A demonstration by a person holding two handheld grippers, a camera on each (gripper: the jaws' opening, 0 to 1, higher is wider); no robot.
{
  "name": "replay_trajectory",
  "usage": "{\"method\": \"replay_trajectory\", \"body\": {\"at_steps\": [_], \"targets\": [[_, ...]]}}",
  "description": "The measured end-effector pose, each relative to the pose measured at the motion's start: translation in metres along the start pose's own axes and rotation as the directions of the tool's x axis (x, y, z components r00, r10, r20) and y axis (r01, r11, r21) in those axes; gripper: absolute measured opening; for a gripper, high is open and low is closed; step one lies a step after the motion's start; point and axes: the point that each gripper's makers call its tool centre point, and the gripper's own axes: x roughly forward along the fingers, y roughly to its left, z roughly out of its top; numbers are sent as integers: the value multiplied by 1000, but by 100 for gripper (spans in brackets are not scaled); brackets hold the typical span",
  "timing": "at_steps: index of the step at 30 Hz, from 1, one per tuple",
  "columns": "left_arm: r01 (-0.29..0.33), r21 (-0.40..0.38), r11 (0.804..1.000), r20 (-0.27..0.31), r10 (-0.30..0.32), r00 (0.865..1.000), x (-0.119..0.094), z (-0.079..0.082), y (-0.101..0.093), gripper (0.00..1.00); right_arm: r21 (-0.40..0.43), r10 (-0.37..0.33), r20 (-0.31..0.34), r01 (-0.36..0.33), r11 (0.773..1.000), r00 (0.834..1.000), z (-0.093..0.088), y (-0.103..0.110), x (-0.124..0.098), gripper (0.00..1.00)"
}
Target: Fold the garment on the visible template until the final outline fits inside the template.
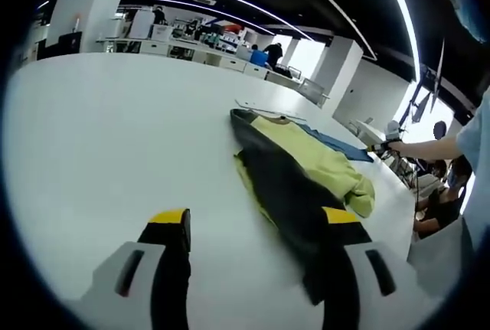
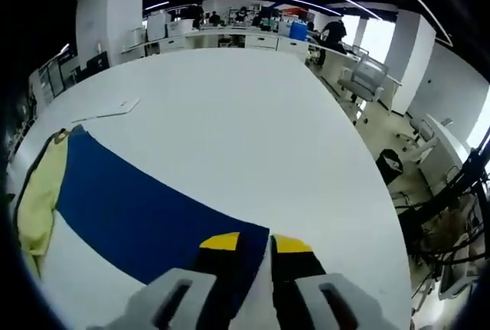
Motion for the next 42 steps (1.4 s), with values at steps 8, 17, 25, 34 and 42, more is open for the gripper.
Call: {"method": "replay_trajectory", "body": {"at_steps": [8, 17, 25, 34, 42], "targets": [[18, -6, 1000, 8, -18, 1000, 1, 0, -5, 65, -10, 120, 18, -120, 993, 993, -3, 21, -11, 54], [47, 1, 999, 32, -47, 998, -3, 8, -14, 66, 4, 173, 78, -174, 985, 982, -6, 38, -37, 67], [79, 46, 996, 32, -80, 996, -5, 10, -23, 67, 57, 192, 108, -199, 978, 975, -11, 39, -46, 65], [98, 71, 993, 41, -101, 994, -6, 12, -33, 65, 86, 201, 149, -215, 973, 968, -26, 39, -56, 61], [116, 57, 992, 42, -118, 992, -9, 0, -39, 61, 37, 224, 157, -232, 972, 962, -36, 72, -77, 60]]}}
